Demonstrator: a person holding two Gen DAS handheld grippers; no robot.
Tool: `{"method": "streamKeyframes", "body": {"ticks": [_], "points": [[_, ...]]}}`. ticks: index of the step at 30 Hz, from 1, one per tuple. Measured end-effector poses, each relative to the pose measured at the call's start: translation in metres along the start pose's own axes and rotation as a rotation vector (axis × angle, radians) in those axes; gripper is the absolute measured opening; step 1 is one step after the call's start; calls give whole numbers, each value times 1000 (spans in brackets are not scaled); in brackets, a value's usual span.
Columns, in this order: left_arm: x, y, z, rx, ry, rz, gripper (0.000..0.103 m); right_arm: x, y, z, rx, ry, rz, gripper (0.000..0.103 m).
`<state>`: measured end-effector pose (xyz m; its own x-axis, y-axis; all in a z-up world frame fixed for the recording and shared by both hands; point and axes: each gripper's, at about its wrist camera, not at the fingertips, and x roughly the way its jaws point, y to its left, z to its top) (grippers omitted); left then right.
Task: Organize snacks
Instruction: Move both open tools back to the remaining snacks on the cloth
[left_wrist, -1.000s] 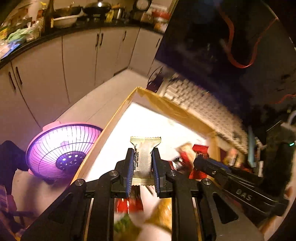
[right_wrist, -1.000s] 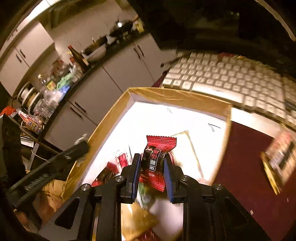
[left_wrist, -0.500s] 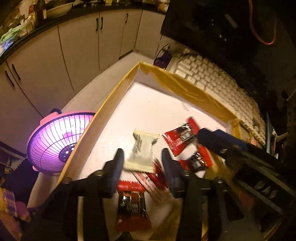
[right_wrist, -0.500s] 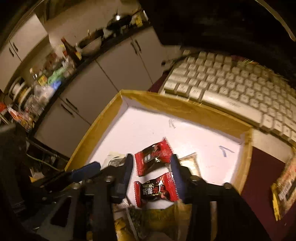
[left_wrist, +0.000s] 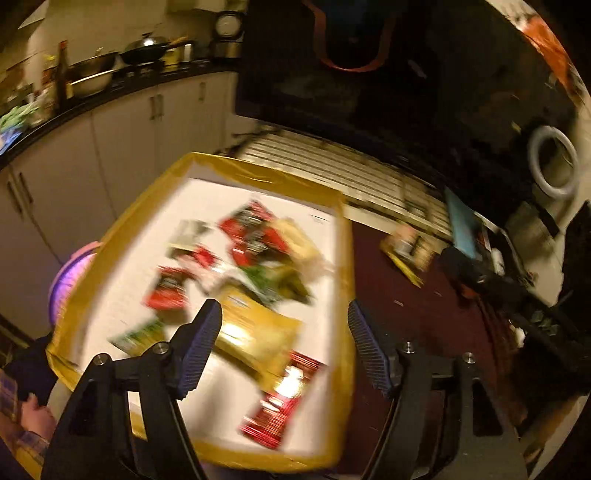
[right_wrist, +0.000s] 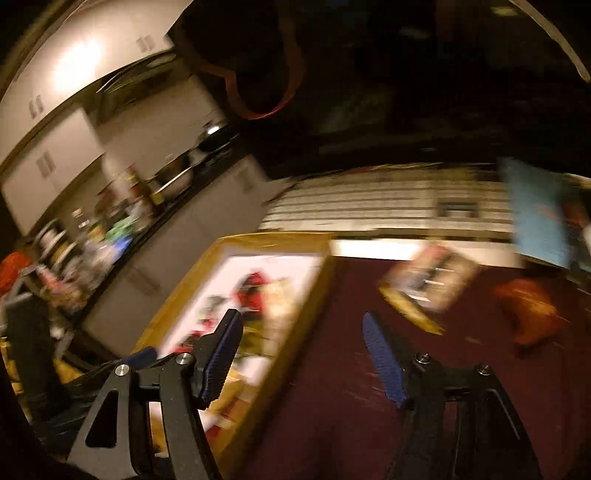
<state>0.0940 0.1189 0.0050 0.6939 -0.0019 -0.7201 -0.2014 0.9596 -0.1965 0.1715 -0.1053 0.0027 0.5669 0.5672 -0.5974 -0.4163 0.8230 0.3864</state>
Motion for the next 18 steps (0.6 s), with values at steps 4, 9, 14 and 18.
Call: {"method": "streamKeyframes", "body": {"ticks": [4,9,14,18], "points": [[-2,-34,-9,69,10,-37,70,-16,-42,-14,90,-2,-32,71],[-4,-56,-23,122,29,-62,70,-19,-82,-27,183,27,-62,71],[5,-67,-29,125,60,-73,70,-26,-107,-32,224,26,-133,71],[6,-69,-29,131,58,-76,70,-22,-126,-23,264,24,-163,68]]}}
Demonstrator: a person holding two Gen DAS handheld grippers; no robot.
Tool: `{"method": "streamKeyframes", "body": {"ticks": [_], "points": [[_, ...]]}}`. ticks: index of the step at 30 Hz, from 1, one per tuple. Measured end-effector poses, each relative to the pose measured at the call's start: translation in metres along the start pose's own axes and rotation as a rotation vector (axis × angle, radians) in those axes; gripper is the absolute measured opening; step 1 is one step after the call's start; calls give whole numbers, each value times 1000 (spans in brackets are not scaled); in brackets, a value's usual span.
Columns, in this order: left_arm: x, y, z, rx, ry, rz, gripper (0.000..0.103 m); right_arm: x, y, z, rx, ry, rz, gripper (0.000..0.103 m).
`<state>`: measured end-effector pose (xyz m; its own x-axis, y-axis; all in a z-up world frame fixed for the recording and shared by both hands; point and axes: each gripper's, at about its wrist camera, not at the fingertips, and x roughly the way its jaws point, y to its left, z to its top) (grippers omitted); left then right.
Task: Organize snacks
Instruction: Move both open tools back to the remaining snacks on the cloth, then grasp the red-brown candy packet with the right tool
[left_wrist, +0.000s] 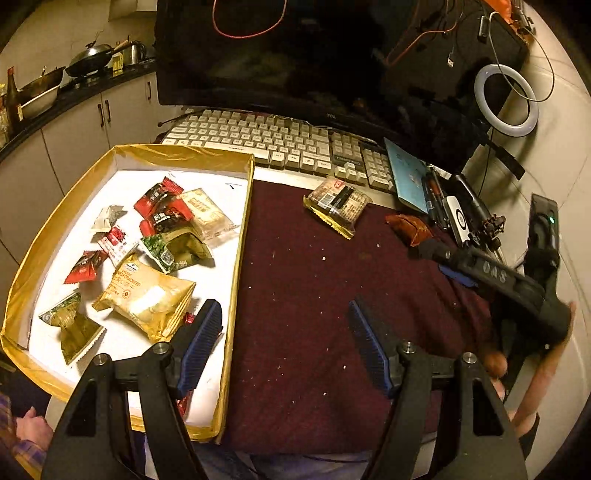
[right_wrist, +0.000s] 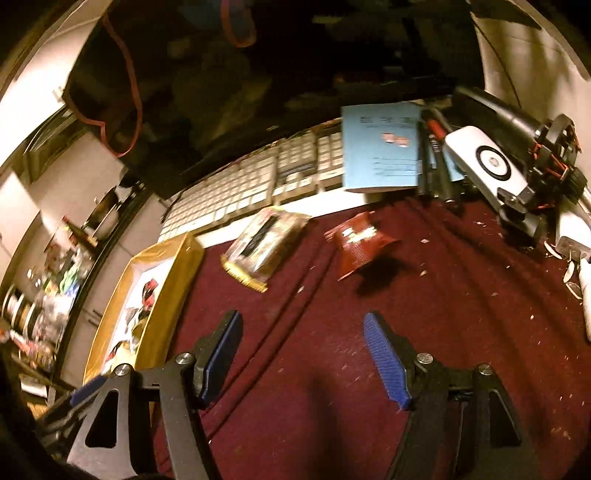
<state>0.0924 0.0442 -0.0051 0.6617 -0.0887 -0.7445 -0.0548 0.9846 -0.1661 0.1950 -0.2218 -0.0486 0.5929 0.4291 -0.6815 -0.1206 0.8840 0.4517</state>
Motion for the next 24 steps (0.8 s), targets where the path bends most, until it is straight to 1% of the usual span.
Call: {"method": "streamKeyframes", "body": {"ticks": [6,9,10,11,12,13,14,16,17,18,21,24], "points": [[4,-3,0,-5,7,5,70,19,-14,39,-32,-2,-119,70],[6,-5,1,2,9,18,70,28,-17,57,-88,-14,-184,70],[5,-6,1,1,8,15,70,32,-16,61,-107,-11,-195,70],[5,-7,1,0,6,11,70,39,-13,64,-147,11,-196,70],[5,-7,1,-2,4,10,70,47,-9,64,-194,35,-200,69],[5,-8,1,-3,4,8,70,53,-4,63,-235,50,-208,63],[6,-9,1,-4,6,4,70,60,0,59,-273,61,-218,61],[8,-10,1,1,14,2,70,70,5,53,-325,78,-256,43],[9,-11,1,6,16,5,70,75,6,51,-341,88,-264,40],[9,-11,0,10,16,5,70,77,6,50,-345,96,-268,33],[9,-12,1,12,16,6,70,71,6,49,-340,90,-282,30],[10,-13,1,7,18,2,70,51,7,43,-310,75,-224,30]]}}
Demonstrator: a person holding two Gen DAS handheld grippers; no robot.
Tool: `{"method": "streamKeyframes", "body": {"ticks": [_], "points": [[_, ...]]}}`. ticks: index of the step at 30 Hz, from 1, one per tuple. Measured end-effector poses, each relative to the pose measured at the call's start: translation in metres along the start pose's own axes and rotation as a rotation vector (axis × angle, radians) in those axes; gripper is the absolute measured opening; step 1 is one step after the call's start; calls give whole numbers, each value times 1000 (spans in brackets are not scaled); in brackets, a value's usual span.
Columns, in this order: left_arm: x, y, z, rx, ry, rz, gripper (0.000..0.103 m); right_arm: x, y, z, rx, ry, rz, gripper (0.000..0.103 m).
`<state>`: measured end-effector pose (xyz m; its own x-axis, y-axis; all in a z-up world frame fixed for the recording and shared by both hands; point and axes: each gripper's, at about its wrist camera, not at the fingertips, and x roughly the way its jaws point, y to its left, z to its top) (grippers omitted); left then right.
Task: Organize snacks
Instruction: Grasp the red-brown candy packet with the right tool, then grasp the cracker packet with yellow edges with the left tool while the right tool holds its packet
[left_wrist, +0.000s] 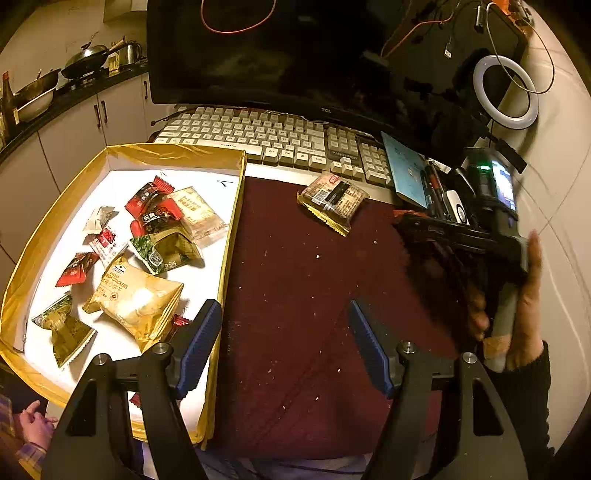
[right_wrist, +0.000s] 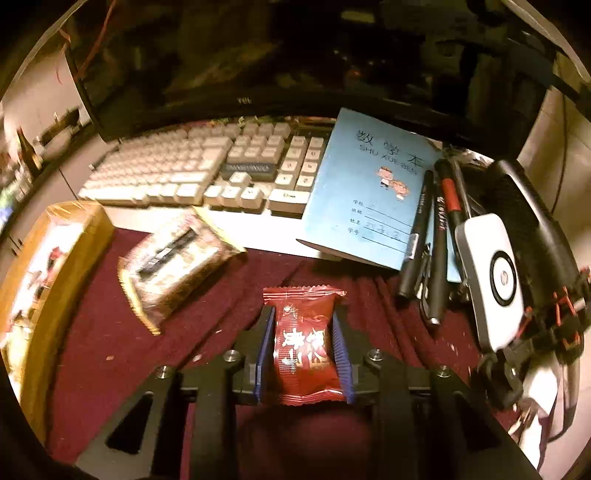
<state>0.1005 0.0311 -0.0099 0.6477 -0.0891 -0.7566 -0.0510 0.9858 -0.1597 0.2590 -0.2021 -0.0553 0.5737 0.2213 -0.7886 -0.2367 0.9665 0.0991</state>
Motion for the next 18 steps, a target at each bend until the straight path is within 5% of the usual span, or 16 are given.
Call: {"method": "streamKeyframes", "body": {"ticks": [7,18], "points": [[2,-8,6,21,-6,-9,70,-39,-6,-41,105,-73,150,30],[28,-25,25,85,37,-35,70,-41,-21,-70,242,-114,189,30]]}}
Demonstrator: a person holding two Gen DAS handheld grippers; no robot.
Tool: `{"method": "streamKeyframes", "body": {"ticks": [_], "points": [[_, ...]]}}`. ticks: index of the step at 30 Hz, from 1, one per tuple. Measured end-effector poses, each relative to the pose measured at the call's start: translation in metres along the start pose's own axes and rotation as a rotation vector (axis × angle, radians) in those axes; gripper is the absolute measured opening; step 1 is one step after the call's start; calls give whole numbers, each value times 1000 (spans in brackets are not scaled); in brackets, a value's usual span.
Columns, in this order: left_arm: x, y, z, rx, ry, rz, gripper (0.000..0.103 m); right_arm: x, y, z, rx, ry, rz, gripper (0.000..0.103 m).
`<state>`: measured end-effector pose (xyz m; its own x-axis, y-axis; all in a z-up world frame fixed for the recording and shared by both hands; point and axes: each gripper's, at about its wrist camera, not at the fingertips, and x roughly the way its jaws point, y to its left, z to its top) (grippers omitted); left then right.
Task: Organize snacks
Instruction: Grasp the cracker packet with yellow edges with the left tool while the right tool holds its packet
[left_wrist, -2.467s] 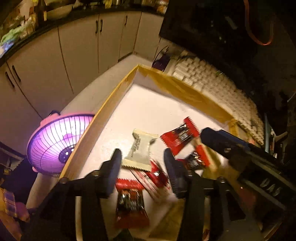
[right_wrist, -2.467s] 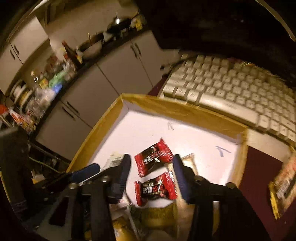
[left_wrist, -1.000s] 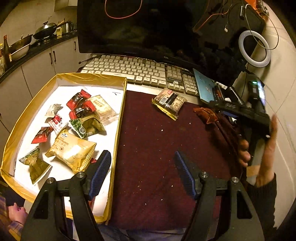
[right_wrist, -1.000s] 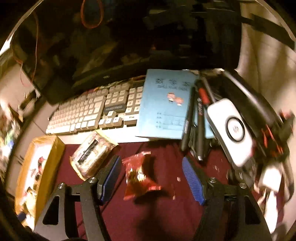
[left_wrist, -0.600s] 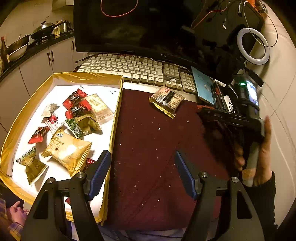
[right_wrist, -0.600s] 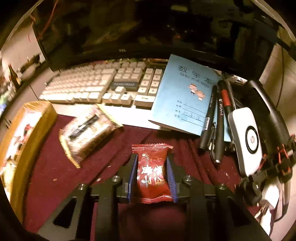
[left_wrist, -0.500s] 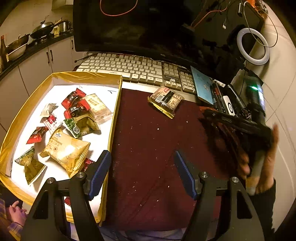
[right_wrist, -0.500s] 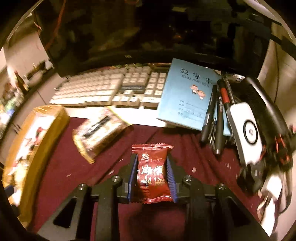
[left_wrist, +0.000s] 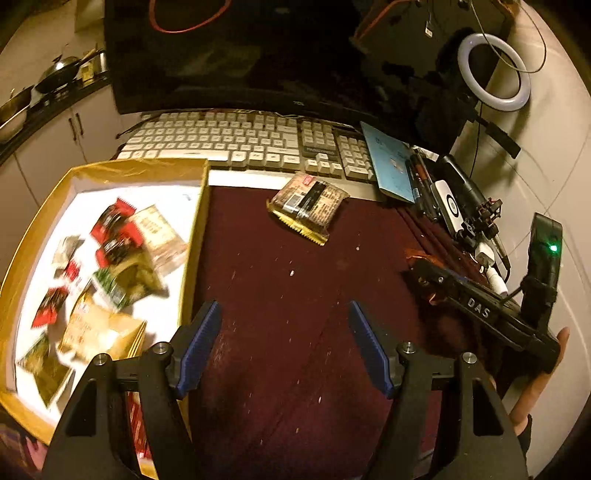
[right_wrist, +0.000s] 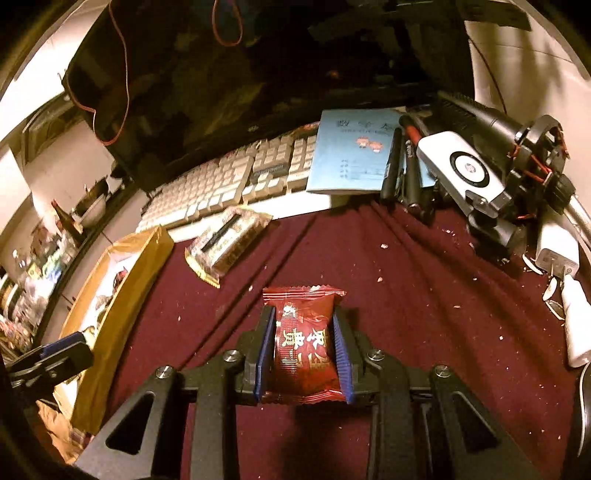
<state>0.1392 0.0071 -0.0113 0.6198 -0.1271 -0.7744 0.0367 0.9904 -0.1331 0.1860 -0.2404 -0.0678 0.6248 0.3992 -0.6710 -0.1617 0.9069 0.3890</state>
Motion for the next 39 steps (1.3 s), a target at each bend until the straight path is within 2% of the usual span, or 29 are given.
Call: {"method": "streamKeyframes", "body": {"ticks": [4,7,10,18,21,24,28,30,33,34,35,37,39], "points": [[14,-6,16,14,17,-5,70,2,-9,0,53,9,24,30],[28,-10,29,22,15,-4,70,-1,-10,-2,55,-4,40,30],[45,-10,41,30,49,9,70,-2,-10,-2,60,-6,45,30],[64,-6,73,48,74,25,70,-6,-12,-2,69,-23,64,30],[86,-15,89,123,94,62,70,-6,-11,-3,66,-19,72,30],[110,-22,101,138,133,43,70,-7,-11,-4,59,-19,85,30],[137,-45,111,243,137,69,70,-8,-10,-4,59,-26,93,30],[152,-53,112,269,177,73,71,-8,-9,-3,58,-27,97,30],[171,-66,103,372,233,136,87,-7,-9,-4,52,-20,104,30],[169,-67,101,384,200,136,87,-7,-9,-4,51,-19,104,30],[169,-66,101,383,200,142,87,-7,-9,-4,50,-21,105,30],[171,-59,102,313,237,98,85,-7,-9,-4,52,-23,105,30],[170,-49,104,245,236,73,75,-7,-9,-4,54,-22,102,30]]}}
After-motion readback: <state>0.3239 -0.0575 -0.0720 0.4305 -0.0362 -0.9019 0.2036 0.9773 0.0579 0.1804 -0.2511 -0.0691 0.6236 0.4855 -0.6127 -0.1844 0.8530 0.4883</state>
